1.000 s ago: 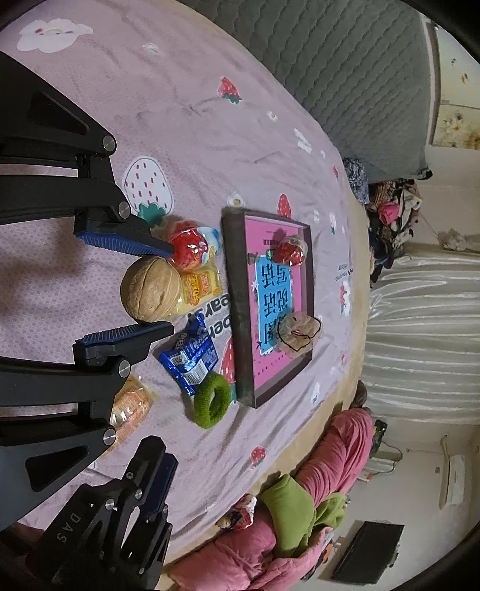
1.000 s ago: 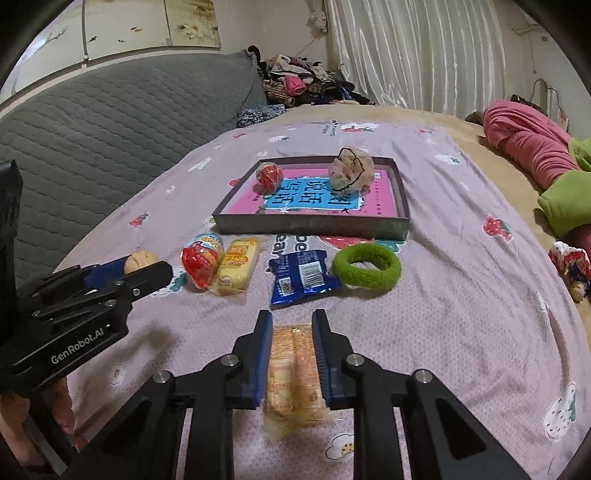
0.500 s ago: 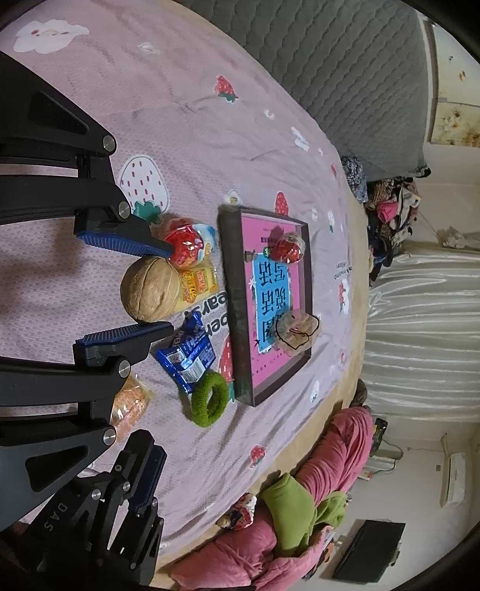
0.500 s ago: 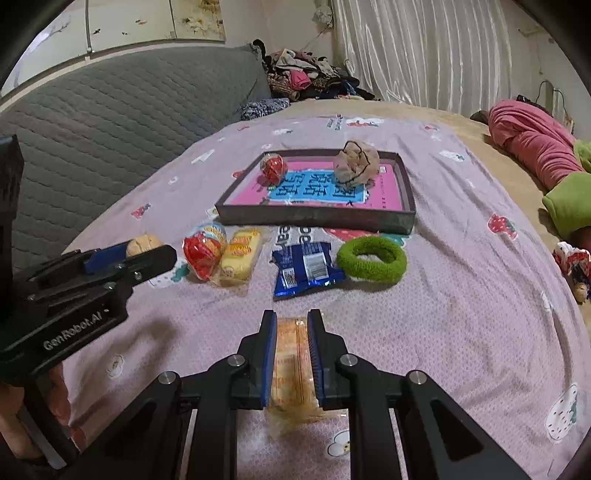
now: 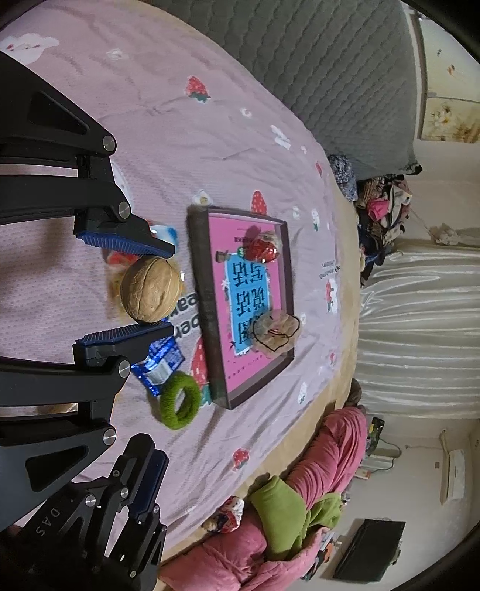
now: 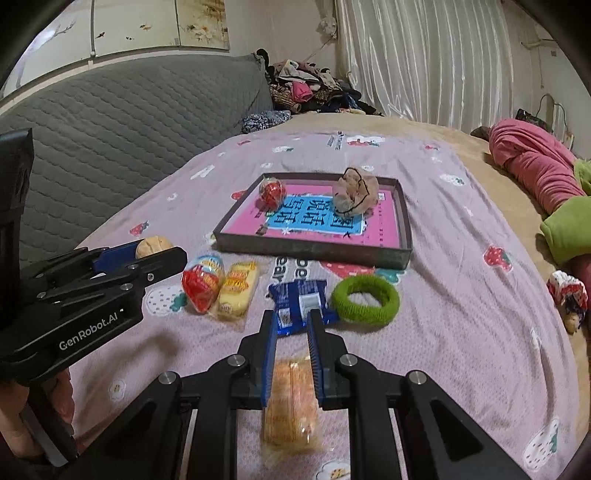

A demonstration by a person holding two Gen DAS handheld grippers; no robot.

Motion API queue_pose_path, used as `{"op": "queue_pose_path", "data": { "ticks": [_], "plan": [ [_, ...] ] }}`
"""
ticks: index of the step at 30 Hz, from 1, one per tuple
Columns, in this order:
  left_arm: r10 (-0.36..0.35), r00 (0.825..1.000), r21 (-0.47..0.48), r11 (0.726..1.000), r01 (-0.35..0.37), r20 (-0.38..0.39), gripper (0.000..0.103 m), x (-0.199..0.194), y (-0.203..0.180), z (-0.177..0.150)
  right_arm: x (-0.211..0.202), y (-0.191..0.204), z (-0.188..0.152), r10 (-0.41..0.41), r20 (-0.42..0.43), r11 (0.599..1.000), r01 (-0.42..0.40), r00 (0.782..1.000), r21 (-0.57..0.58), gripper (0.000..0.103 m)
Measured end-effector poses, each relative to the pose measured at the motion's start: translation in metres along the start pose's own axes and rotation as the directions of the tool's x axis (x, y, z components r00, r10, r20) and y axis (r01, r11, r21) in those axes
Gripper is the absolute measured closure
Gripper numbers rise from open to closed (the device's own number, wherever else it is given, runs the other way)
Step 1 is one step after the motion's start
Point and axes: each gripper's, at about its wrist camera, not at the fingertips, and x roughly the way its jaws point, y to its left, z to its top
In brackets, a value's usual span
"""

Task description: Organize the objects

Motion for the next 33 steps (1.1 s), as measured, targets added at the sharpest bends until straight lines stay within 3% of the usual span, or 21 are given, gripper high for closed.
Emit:
{"op": "queue_pose_path", "data": {
  "ticks": [33],
  "plan": [
    [0.009,0.999,0.020,1.000,-0.010,0.050,0.067,0.059,0.004,0.091,0.027,-0.020,0.118,-0.034,0.113,0.997,0.041,0.993,-0.064,0.086]
  ]
}}
